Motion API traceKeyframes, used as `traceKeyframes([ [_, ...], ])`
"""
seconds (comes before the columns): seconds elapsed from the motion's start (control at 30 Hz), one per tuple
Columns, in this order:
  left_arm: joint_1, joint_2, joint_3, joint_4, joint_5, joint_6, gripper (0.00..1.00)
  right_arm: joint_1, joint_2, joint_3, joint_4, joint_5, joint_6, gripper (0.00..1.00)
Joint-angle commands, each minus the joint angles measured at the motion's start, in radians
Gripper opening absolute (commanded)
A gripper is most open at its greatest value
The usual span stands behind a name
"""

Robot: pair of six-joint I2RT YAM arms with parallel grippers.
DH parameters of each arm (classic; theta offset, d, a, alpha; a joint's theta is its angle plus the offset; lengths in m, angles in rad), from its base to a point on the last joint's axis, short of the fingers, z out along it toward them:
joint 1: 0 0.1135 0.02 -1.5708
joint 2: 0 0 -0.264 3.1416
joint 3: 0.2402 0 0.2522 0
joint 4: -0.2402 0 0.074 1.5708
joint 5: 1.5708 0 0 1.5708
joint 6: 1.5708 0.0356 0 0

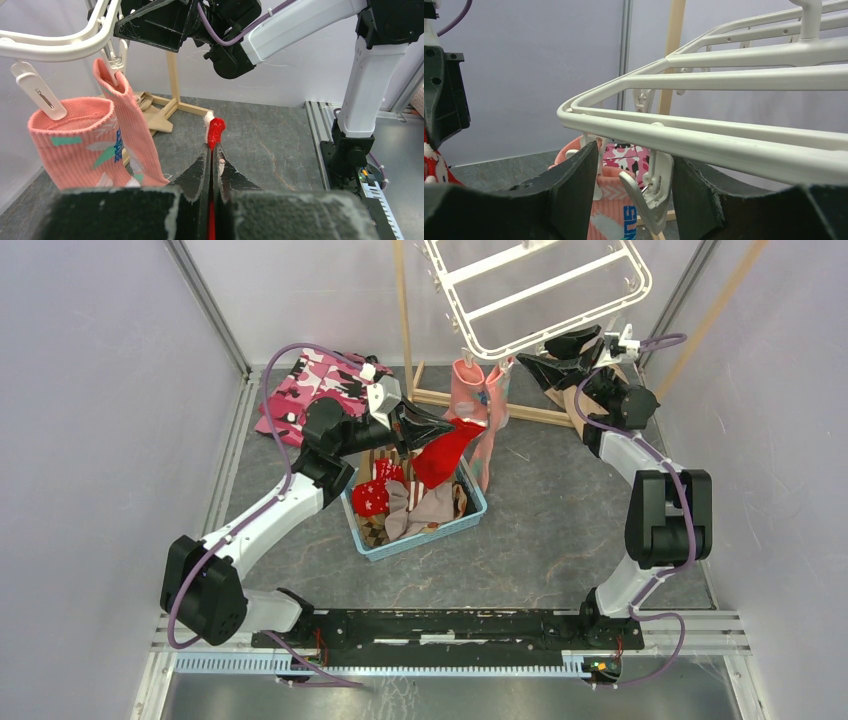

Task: Clip the socks to the hanger
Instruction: Open the clamp at the hanger.

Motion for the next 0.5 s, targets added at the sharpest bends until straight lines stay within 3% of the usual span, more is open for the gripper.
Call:
traceKeyframes([
  [0.0, 0.003, -0.004, 0.031, 0.026, 0.010, 0.016, 0.02, 0.000, -0.046, 0.012, 0.042, -0.036, 0.003, 0.58],
  [0.47, 0.003, -0.011, 0.021, 0.029, 0.009, 0.015, 0.02, -0.014, -0.081, -0.015, 0.032, -0.053, 0.000, 0.58],
])
